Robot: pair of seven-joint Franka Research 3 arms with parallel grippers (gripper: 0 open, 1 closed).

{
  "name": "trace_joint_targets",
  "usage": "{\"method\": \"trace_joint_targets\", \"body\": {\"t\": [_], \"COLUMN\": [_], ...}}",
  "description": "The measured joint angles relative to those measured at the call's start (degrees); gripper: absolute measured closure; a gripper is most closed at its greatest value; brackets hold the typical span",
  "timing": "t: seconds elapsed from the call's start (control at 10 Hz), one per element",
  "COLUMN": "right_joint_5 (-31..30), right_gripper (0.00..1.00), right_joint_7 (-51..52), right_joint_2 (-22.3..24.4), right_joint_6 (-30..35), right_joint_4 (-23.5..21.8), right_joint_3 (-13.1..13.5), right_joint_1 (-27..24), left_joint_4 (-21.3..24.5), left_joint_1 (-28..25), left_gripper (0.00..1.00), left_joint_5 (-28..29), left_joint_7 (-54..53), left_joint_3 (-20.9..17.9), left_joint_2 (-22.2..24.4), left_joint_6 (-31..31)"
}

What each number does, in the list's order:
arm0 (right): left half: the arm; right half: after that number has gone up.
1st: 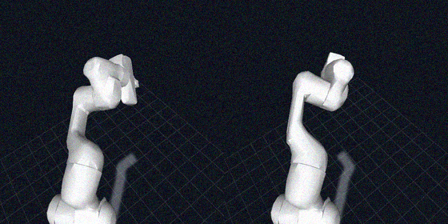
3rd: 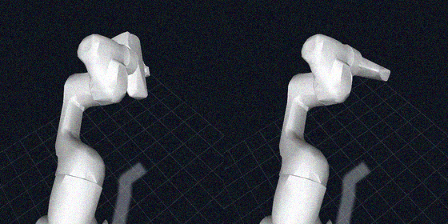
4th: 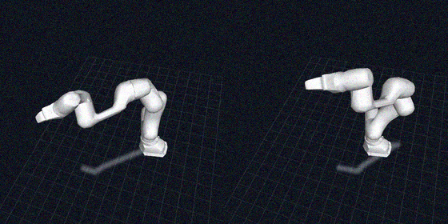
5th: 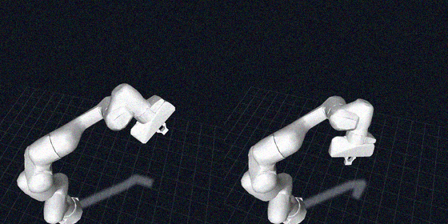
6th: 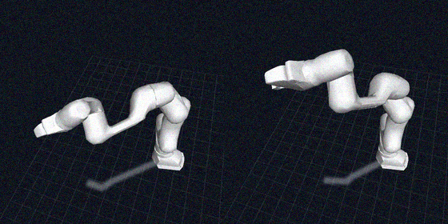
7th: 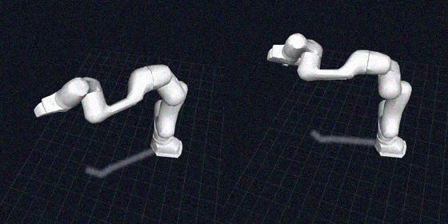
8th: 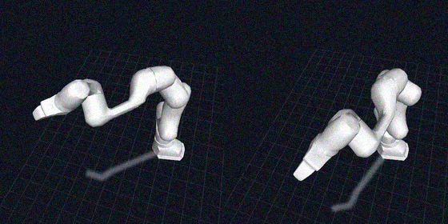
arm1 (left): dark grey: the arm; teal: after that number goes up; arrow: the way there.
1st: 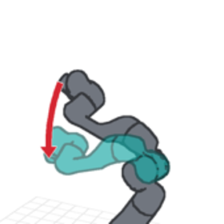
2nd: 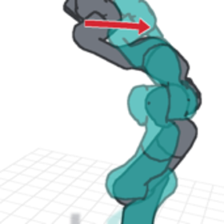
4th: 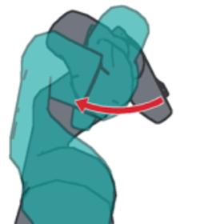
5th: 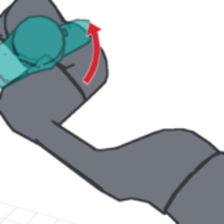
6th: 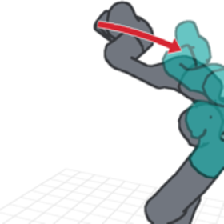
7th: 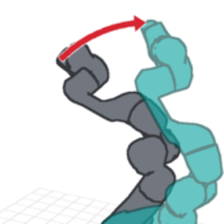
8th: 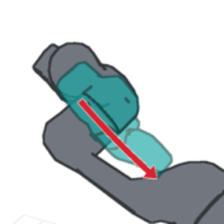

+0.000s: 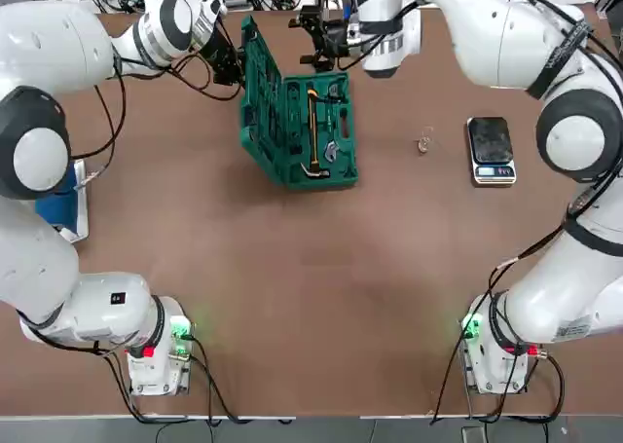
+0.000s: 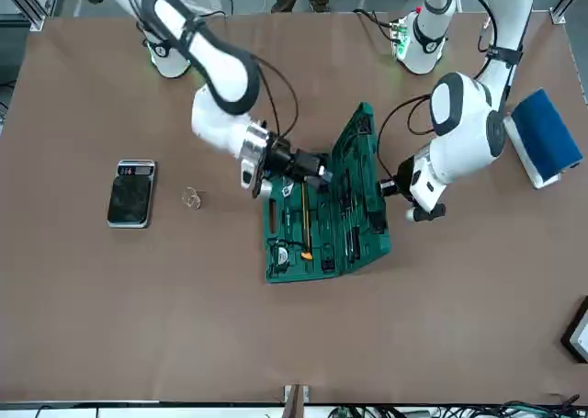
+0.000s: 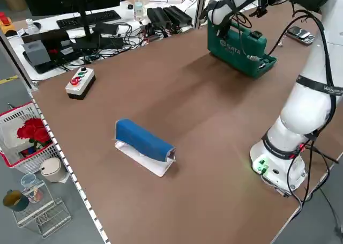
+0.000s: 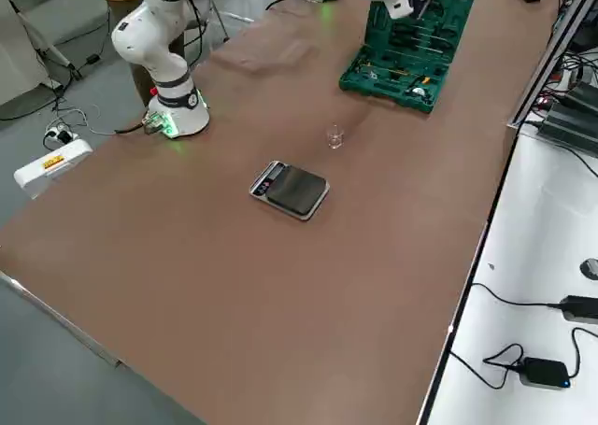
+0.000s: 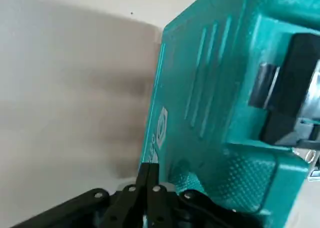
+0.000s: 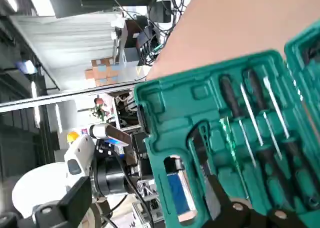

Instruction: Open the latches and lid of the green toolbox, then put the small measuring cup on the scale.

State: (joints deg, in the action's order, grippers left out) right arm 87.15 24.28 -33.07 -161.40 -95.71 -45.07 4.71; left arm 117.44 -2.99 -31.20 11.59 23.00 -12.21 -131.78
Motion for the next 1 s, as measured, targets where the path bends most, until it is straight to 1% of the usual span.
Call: {"method": "trace_joint_targets", "body": {"t": [0.1,0.2,0.3,0.4,0.5,0.8,0.9,1.0], "right_joint_5": [-4.34,-9.16,-14.3,-19.16,-25.02,-49.78,-55.72,-60.4], "right_gripper": [0.0,0.0,0.0,0.0,0.0,0.0,0.0,0.0], "right_joint_7": [0.04,0.17,0.16,-0.17,-1.62,-16.21,-19.48,-20.86], "right_joint_2": [-0.07,0.1,0.63,1.79,3.61,12.53,15.78,18.74], "right_joint_6": [4.02,8.69,15.0,21.47,26.19,39.84,45.28,50.11], "right_joint_4": [-0.8,-1.59,-1.76,-1.77,-1.88,-2.65,-2.48,-2.23], "right_joint_3": [0.52,2.47,6.69,11.67,15.69,24.08,27.13,30.59], "right_joint_1": [-2.53,-4.39,-5.11,-5.35,-5.54,-5.52,-5.52,-5.54], "left_joint_4": [0.06,0.2,0.47,0.77,1.04,1.45,1.63,1.8], "left_joint_1": [-0.06,-0.13,-0.53,-1.43,-2.13,-3.03,-3.63,-4.3], "left_gripper": [0.99,0.99,0.99,0.99,0.99,0.99,0.99,0.99], "left_joint_5": [0.0,0.0,0.0,0.0,0.0,0.01,0.04,0.05], "left_joint_7": [0.01,0.01,0.0,-0.3,-0.54,-0.62,-1.15,-1.77], "left_joint_3": [-0.05,-0.16,-0.25,-0.26,-0.31,-0.38,-0.43,-0.46], "left_joint_2": [0.0,0.0,0.0,-0.03,-0.04,-0.11,-0.26,-0.5], "left_joint_6": [0.05,0.08,0.12,0.15,0.16,0.16,0.16,0.16]}}
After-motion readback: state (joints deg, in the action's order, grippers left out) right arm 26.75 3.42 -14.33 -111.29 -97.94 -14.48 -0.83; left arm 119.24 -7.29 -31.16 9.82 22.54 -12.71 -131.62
